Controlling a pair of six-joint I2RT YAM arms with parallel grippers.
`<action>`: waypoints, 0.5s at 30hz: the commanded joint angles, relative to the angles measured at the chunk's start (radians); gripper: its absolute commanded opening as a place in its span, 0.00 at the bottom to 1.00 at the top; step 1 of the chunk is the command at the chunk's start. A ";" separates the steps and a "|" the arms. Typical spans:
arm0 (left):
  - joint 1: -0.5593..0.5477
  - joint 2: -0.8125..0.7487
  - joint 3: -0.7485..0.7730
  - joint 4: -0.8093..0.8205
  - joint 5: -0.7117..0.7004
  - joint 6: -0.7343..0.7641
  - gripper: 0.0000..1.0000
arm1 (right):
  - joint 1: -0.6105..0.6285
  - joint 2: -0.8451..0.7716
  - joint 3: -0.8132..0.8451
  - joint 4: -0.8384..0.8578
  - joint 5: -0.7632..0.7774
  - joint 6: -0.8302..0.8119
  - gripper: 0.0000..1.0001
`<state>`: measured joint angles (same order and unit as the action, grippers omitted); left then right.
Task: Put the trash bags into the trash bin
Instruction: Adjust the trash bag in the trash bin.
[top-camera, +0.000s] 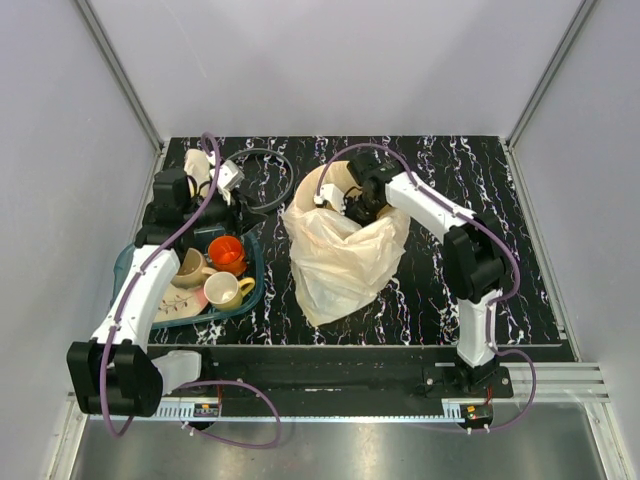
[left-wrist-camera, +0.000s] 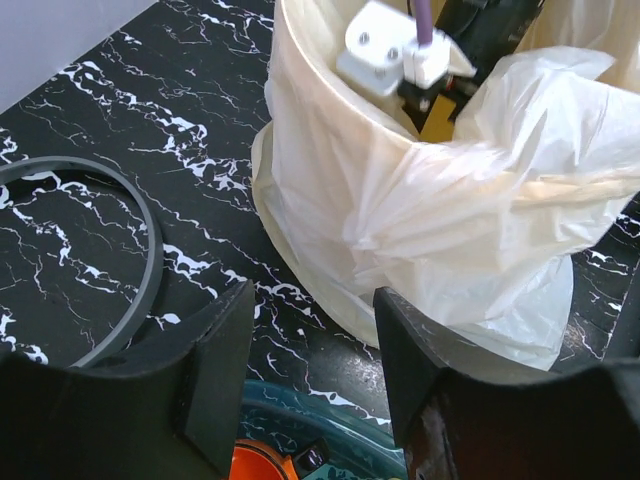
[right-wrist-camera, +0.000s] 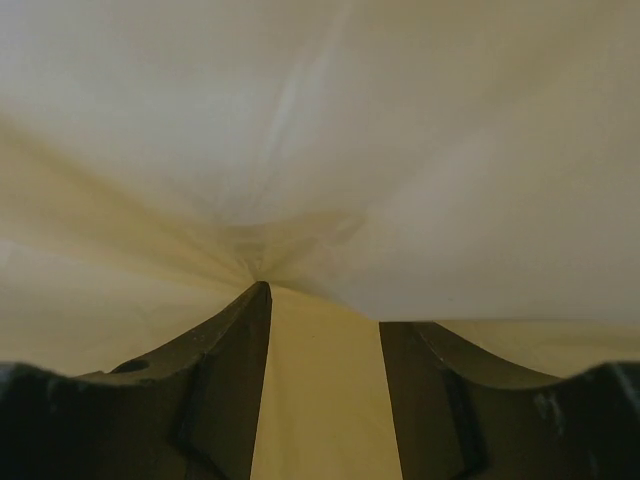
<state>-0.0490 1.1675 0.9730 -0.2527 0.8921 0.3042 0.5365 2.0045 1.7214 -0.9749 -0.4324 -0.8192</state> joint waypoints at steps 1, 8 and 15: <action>0.008 -0.026 0.006 0.023 -0.015 -0.017 0.55 | 0.010 0.056 -0.023 -0.057 0.034 -0.149 0.56; 0.009 -0.023 0.012 0.015 -0.004 -0.020 0.55 | 0.016 0.068 -0.106 -0.270 0.041 -0.455 0.56; 0.009 -0.026 0.006 -0.002 0.013 -0.017 0.55 | 0.014 -0.076 -0.221 -0.269 0.172 -0.771 0.56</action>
<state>-0.0463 1.1622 0.9730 -0.2543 0.8906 0.2939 0.5426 2.0396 1.5299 -1.1873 -0.3622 -1.3437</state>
